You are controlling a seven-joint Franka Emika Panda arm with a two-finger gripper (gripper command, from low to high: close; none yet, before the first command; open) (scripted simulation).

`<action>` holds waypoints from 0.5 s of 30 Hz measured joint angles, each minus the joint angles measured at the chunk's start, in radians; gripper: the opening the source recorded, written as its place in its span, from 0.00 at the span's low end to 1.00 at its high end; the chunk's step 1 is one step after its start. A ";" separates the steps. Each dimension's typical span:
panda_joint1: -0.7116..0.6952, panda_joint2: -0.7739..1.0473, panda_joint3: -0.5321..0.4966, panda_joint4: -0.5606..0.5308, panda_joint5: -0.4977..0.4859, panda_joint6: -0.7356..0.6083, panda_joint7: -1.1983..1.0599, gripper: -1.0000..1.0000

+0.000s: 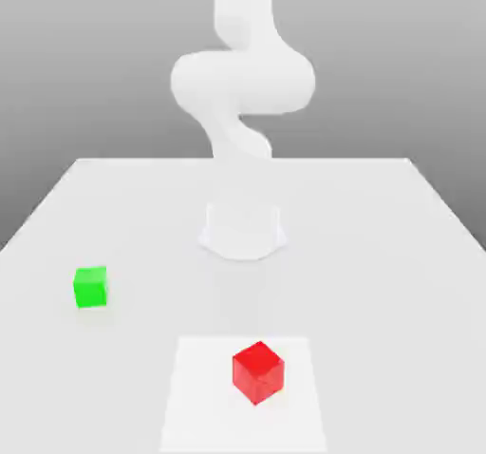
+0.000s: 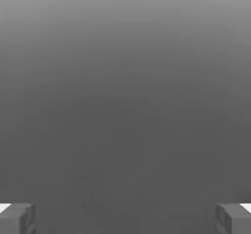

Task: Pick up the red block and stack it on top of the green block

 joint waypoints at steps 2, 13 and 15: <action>0.013 0.080 -0.007 -0.040 -0.014 0.044 -0.048 0.50; 0.080 0.481 -0.060 -0.245 -0.041 0.268 -0.323 0.50; 0.090 0.553 -0.067 -0.282 -0.032 0.309 -0.383 0.50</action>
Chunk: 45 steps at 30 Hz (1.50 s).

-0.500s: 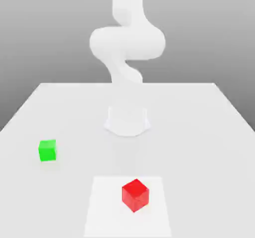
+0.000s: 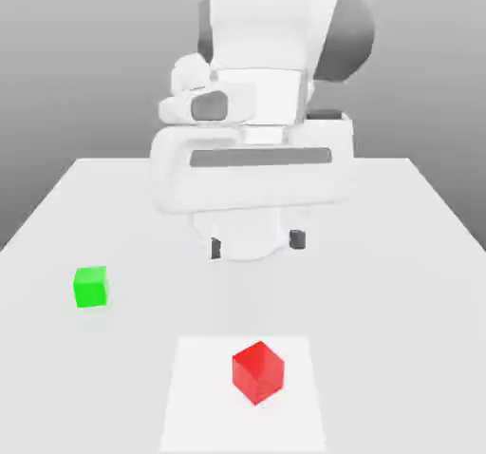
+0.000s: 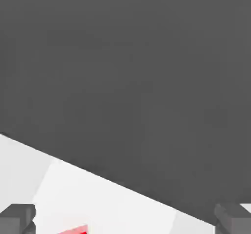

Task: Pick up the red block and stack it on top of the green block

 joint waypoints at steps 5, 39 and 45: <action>0.017 0.181 0.003 -0.087 0.048 0.105 -0.161 0.50; -0.509 -0.044 -0.203 -0.249 -0.177 0.028 0.282 0.00; -0.717 -0.133 -0.300 -0.319 -0.197 0.006 0.436 0.00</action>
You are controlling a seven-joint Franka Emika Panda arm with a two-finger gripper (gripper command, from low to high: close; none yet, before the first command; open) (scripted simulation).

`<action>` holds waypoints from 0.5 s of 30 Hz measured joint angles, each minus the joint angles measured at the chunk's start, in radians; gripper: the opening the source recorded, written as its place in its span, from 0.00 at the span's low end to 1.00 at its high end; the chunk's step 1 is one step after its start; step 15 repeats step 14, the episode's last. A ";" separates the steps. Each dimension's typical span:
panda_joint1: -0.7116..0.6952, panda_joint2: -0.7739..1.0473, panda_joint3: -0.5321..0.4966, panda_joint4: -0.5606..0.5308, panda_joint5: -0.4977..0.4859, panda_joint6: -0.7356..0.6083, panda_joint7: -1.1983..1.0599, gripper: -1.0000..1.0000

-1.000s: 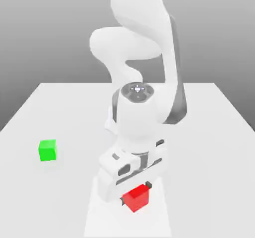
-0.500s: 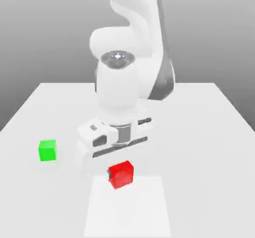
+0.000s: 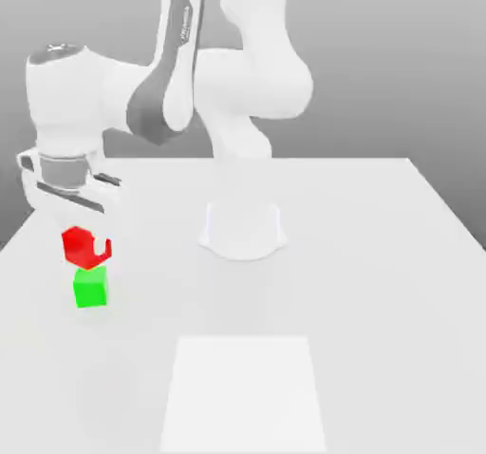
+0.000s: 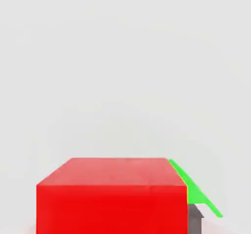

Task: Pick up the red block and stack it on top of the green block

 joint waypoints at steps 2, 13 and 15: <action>-0.009 0.024 -0.020 -0.006 0.020 0.030 0.004 0.00; 0.082 0.283 -0.052 -0.004 0.247 0.276 -0.145 1.00; 0.084 0.283 -0.052 -0.004 0.247 0.276 -0.145 1.00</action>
